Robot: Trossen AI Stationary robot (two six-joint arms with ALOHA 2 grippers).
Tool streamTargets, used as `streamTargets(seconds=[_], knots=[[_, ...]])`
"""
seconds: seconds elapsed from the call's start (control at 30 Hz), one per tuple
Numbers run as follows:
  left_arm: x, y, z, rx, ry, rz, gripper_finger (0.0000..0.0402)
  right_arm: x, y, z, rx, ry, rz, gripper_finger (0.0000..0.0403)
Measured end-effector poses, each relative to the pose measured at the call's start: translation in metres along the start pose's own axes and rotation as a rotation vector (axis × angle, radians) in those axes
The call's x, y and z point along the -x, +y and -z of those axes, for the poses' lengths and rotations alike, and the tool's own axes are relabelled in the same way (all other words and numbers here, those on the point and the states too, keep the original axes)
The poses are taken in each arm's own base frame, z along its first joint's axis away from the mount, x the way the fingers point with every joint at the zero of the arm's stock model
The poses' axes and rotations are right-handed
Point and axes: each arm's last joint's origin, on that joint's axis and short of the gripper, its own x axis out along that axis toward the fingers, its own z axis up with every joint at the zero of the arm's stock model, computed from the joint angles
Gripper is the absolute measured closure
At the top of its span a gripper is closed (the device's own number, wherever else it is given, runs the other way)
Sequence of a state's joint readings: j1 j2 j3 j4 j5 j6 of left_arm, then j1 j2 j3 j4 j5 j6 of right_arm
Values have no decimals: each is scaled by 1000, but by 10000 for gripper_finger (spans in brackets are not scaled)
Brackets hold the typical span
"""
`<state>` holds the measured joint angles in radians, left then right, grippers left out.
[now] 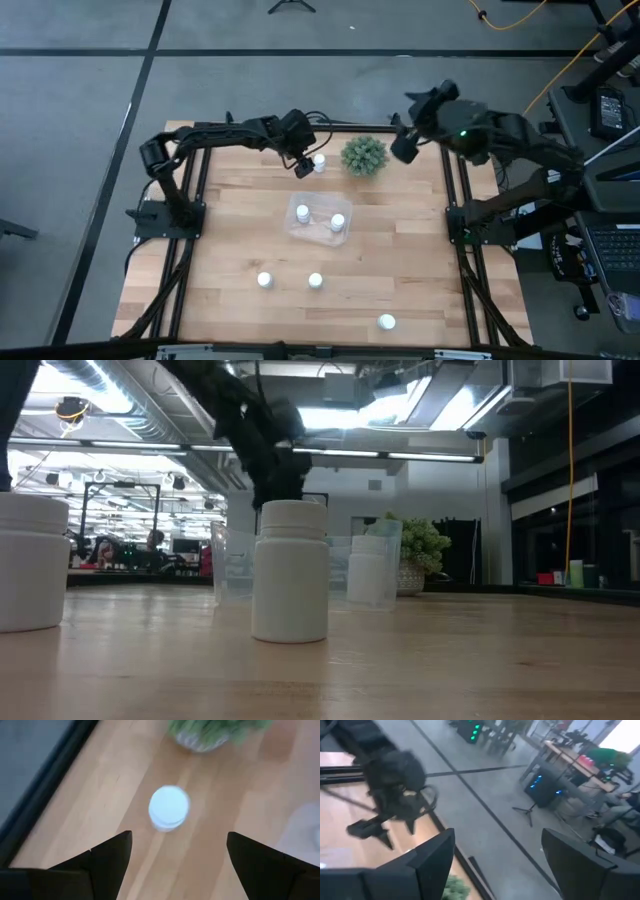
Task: Pick and place pill bottles into a basket
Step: Put the white pill bottle into the transparent bin
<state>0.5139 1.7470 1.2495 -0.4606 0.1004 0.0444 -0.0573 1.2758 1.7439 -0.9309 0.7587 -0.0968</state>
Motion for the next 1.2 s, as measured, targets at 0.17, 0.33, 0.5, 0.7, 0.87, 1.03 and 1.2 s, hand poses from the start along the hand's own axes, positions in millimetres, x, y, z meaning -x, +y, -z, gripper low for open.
streamTargets(seconds=[0.17, 0.33, 0.5, 0.7, 0.87, 1.03, 1.2], knots=[[-20, 3, 5, 32, 35, 54, 77, -2, -14, 3, 1, 11, -9, 105], [-27, 2, 3, 55, 11, 105, 45, -10, -20, 5, 32, 31, -34, 105], [-26, 4, -4, 50, -58, 101, 11, -15, -26, 6, 36, 40, -45, 105], [-29, 11, -15, 77, -72, 106, 2, -19, -31, 7, 48, 46, -42, 105], [-45, 15, -22, 92, -33, 131, 2, -21, -35, 7, 38, 43, -45, 105], [-50, 18, -20, 105, 5, 81, 2, -21, -34, 8, 40, 46, -53, 105], [-52, 21, -15, 87, 47, 39, 2, -21, -34, 8, 42, 46, -67, 105]])
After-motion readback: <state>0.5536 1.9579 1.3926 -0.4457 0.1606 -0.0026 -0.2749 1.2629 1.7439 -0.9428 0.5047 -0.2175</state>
